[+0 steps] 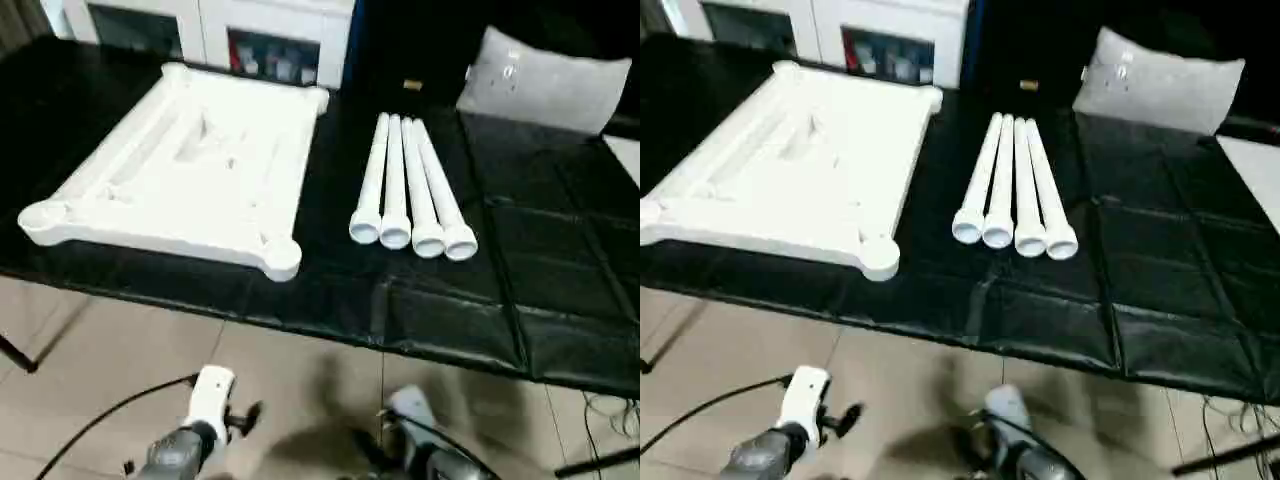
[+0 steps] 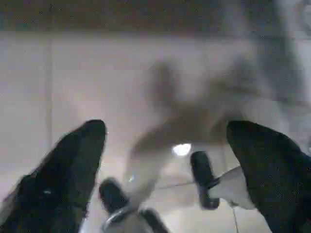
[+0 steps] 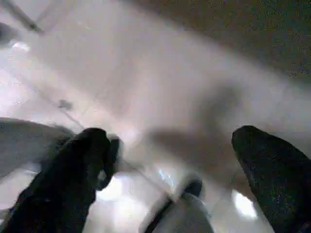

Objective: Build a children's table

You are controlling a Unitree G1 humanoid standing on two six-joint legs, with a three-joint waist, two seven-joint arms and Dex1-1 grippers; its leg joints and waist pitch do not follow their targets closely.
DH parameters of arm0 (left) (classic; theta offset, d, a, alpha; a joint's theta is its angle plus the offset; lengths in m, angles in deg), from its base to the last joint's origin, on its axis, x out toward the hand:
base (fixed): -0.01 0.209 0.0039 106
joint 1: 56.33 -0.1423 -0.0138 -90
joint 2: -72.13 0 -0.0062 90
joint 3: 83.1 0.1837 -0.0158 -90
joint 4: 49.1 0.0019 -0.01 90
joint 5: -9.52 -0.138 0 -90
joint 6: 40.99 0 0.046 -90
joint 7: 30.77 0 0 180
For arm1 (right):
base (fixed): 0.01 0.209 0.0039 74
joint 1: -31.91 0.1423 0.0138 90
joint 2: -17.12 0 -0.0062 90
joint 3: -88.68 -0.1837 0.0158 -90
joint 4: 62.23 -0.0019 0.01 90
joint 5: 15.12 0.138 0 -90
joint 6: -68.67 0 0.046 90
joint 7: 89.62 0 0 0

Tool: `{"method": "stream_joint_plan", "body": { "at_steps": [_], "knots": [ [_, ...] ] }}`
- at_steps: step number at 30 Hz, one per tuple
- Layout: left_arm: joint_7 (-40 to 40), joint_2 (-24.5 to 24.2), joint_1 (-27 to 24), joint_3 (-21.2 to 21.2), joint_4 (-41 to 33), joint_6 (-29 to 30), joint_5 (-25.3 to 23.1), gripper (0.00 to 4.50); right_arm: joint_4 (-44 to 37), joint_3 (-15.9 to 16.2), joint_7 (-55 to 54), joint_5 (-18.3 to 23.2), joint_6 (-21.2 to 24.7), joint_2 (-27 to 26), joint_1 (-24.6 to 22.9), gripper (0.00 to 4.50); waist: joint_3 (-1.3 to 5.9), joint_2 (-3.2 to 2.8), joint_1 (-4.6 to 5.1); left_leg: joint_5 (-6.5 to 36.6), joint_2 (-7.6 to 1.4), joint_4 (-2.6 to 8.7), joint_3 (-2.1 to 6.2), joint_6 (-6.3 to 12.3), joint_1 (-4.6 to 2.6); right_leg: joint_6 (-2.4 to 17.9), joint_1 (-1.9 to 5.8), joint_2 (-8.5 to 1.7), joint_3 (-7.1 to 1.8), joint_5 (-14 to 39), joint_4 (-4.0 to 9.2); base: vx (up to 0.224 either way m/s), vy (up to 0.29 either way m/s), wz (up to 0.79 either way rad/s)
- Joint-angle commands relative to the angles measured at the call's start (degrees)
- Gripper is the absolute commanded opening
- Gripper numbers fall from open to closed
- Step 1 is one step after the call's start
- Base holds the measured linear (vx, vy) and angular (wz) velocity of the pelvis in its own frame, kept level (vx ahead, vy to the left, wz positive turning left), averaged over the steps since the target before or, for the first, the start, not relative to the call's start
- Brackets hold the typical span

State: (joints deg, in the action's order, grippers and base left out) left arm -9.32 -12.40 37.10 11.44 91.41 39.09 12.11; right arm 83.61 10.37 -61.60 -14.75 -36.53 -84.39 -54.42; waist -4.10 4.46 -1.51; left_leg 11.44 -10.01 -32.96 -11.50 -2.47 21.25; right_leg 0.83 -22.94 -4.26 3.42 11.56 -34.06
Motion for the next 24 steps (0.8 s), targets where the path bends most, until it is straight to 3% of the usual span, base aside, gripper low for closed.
{"method": "stream_joint_plan", "body": {
  "at_steps": [1, 2, 3, 4, 5, 6, 7, 8, 9, 11, 12, 13, 14, 15, 16, 17, 19, 20, 21, 22, 24],
  "knots": [
    [2.27, -0.70, -2.91, 1.62, -5.77, -2.66, -0.21, 4.45, -5.19, 1.10, 3.61, 0.25, -1.95, 2.13, -1.51, 4.50, 1.30, -0.46, 0.14, 16.81, -5.32, 4.69, 2.00, 5.24, -0.43, 11.55, 1.63, -5.21, -3.70, 11.76, 4.60, 0.000, 0.000, 0.00],
    [5.98, -2.51, -10.00, 3.18, -19.18, -2.07, 2.12, 4.45, -18.32, 2.96, 8.75, 3.51, 0.98, 4.95, -6.03, 4.50, 1.07, -0.53, 0.17, 17.48, -5.34, 4.79, 1.96, 4.92, -0.56, 11.42, 1.56, -4.94, -3.69, 12.52, 4.64, 0.000, 0.000, 0.00],
    [7.34, -3.28, -12.44, 3.79, -24.02, -1.15, 3.06, 4.45, -23.32, 3.40, 11.13, 5.39, 2.67, 5.99, -7.66, 4.50, 0.58, -0.37, -0.25, 19.33, -5.82, 5.27, 2.32, 4.31, -0.37, 10.25, 1.76, -5.28, -3.87, 15.07, 4.83, 0.000, 0.000, 0.00],
    [7.76, -3.50, -13.16, 3.94, -25.46, -0.79, 3.44, 4.45, -24.72, 3.55, 11.73, 5.87, 3.10, 6.32, -8.09, 4.50, 0.12, -0.35, 0.10, 21.55, -5.64, 5.46, 2.16, 3.80, -0.57, 9.75, 1.08, -4.66, -3.98, 17.32, 5.09, 0.000, 0.000, 0.00],
    [9.22, -4.70, -16.66, 4.48, -32.27, 0.62, 5.00, 4.45, -31.43, 4.28, 14.09, 7.77, 4.58, 8.16, -10.09, 4.50, -0.30, -0.17, 0.30, 22.95, -5.37, 5.61, 2.08, 3.37, -0.62, 9.31, 0.79, -4.37, -3.93, 19.62, 5.43, 0.000, 0.000, 0.00],
    [9.46, -5.27, -18.81, 4.38, -36.30, 0.86, 6.09, 4.45, -35.48, 4.59, 14.86, 8.84, 5.49, 9.35, -11.18, 4.50, -0.56, -0.04, -0.03, 24.07, -5.51, 5.68, 2.35, 2.38, -0.60, 8.57, 0.91, -4.73, -4.17, 21.77, 5.54, 0.000, 0.000, 0.00],
    [9.46, -5.27, -18.81, 4.38, -36.30, 0.86, 6.09, 4.45, -35.48, 4.59, 14.86, 8.84, 5.49, 9.35, -11.18, 4.50, -0.90, 0.04, 0.12, 25.34, -5.37, 5.79, 2.30, 1.75, -0.72, 7.82, 0.48, -4.53, -4.22, 24.12, 5.90, 0.000, 0.000, 0.00],
    [10.29, -6.83, -23.04, 4.62, -44.49, 1.49, 8.39, 4.45, -44.51, 4.97, 16.11, 11.88, 8.53, 11.93, -13.28, 4.50, -1.20, 0.38, 0.14, 26.38, -5.23, 5.89, 2.47, 1.21, -0.81, 7.03, 0.49, -4.54, -4.30, 26.78, 6.11, 0.000, 0.000, 0.00],
    [10.29, -6.83, -23.04, 4.62, -44.49, 1.49, 8.39, 4.45, -44.51, 4.97, 16.11, 11.88, 8.53, 11.93, -13.28, 4.50, -1.25, 0.25, -0.12, 26.20, -5.34, 5.93, 2.66, 0.90, -0.83, 6.53, 0.60, -4.79, -4.43, 27.50, 6.17, 0.000, 0.000, 0.00],
    [11.40, -8.77, -27.00, 4.91, -53.38, 2.93, 10.69, 4.45, -52.64, 4.49, 17.55, 14.80, 12.03, 14.26, -14.85, 4.50, -1.53, 0.41, 0.12, 24.43, -5.19, 5.86, 2.50, 0.60, -0.77, 6.00, 0.41, -4.45, -4.61, 26.02, 5.90, 0.000, 0.000, 0.00],
    [11.40, -8.77, -27.00, 4.91, -53.38, 2.93, 10.69, 4.45, -52.64, 4.49, 17.55, 14.80, 12.03, 14.26, -14.85, 4.50, -1.60, 0.38, -0.06, 24.49, -5.29, 6.13, 2.69, 0.56, -0.69, 5.66, 0.51, -4.50, -4.62, 26.27, 6.00, 0.000, 0.000, 0.00],
    [11.79, -9.78, -28.95, 4.96, -58.05, 4.07, 11.79, 4.45, -56.12, 4.03, 18.47, 15.97, 13.72, 15.24, -15.57, 4.50, -1.33, 0.59, 0.18, 23.22, -5.10, 5.81, 2.45, 0.47, -0.88, 5.71, 0.46, -4.15, -4.70, 24.22, 5.72, 0.000, 0.000, 0.00],
    [11.79, -9.78, -28.95, 4.96, -58.05, 4.07, 11.79, 4.45, -56.12, 4.03, 18.47, 15.97, 13.72, 15.24, -15.57, 4.50, -1.39, 0.45, 0.06, 22.51, -5.08, 5.95, 2.56, 0.55, -0.68, 5.72, 0.63, -4.13, -4.81, 23.24, 5.62, 0.000, 0.000, 0.00],
    [11.97, -10.39, -30.15, 4.95, -60.90, 4.84, 12.42, 4.45, -58.11, 3.70, 19.03, 16.55, 14.68, 15.78, -16.03, 4.50, -1.16, 0.48, 0.21, 20.21, -4.99, 5.75, 2.33, 0.77, -0.64, 6.10, 0.78, -3.77, -4.92, 19.14, 5.30, 0.000, 0.000, 0.00],
    [11.35, -14.03, -32.81, 3.40, -75.01, 10.95, 16.91, 4.45, -67.97, 1.17, 18.04, 22.78, 21.77, 18.27, -16.48, 4.50, -1.01, 1.00, 0.07, 17.56, -4.93, 5.57, 2.26, 1.08, -0.75, 6.59, 1.28, -3.50, -4.92, 14.97, 4.57, 0.000, 0.000, 0.00],
    [10.99, -14.54, -32.98, 2.81, -77.63, 12.40, 17.91, 4.45, -69.87, 0.47, 17.38, 24.29, 23.37, 18.59, -16.39, 4.50, -0.74, 1.04, 0.03, 14.17, -4.98, 5.16, 1.99, 1.94, -1.04, 7.75, 1.39, -3.34, -4.85, 8.69, 3.98, 0.000, 0.000, 0.00],
    [9.76, -16.21, -32.63, 0.77, -85.13, 16.75, 21.35, 4.45, -74.87, -2.14, 14.19, 28.06, 27.16, 18.71, -15.35, 4.50, -0.96, 1.01, 0.17, 10.82, -4.63, 4.95, 1.55, 2.72, -1.25, 8.55, 1.28, -2.95, -4.60, 4.05, 3.66, 0.000, 0.000, 0.00],
    [9.72, -16.26, -32.60, 0.71, -85.34, 16.88, 21.46, 4.45, -75.00, -2.22, 14.08, 28.16, 27.25, 18.70, -15.31, 4.50, -0.89, 1.12, 0.36, 10.16, -4.32, 4.79, 1.41, 2.55, -1.26, 8.60, 1.38, -2.70, -4.54, 3.48, 3.43, 0.000, 0.000, 0.00],
    [8.86, -16.90, -31.82, -0.34, -87.54, 18.36, 23.03, 4.45, -76.46, -3.45, 12.02, 28.40, 27.72, 18.18, -14.47, 4.50, -0.76, 0.63, 0.35, 8.95, -4.18, 4.59, 1.32, 2.45, -1.29, 8.41, 1.45, -2.77, -4.58, 3.28, 3.42, 0.000, 0.000, 0.00],
    [8.19, -17.39, -31.21, -1.14, -89.23, 19.51, 24.24, 4.45, -77.59, -4.39, 10.43, 28.58, 28.09, 17.78, -13.82, 4.50, -0.74, 0.79, 0.37, 8.72, -4.12, 4.46, 1.21, 1.73, -1.36, 8.22, 1.43, -2.72, -4.63, 3.20, 3.26, 0.000, 0.000, 0.00],
    [5.04, -19.57, -27.24, -4.49, -94.40, 23.57, 28.72, 4.45, -81.59, -7.81, 3.14, 25.47, 29.43, 15.67, -10.99, 4.50, -0.16, 0.51, 0.52, 7.27, -3.72, 4.17, 1.20, 0.66, -1.41, 8.48, 1.64, -2.40, -4.51, 1.74, 2.75, 0.000, 0.000, 0.00]
  ]
}}
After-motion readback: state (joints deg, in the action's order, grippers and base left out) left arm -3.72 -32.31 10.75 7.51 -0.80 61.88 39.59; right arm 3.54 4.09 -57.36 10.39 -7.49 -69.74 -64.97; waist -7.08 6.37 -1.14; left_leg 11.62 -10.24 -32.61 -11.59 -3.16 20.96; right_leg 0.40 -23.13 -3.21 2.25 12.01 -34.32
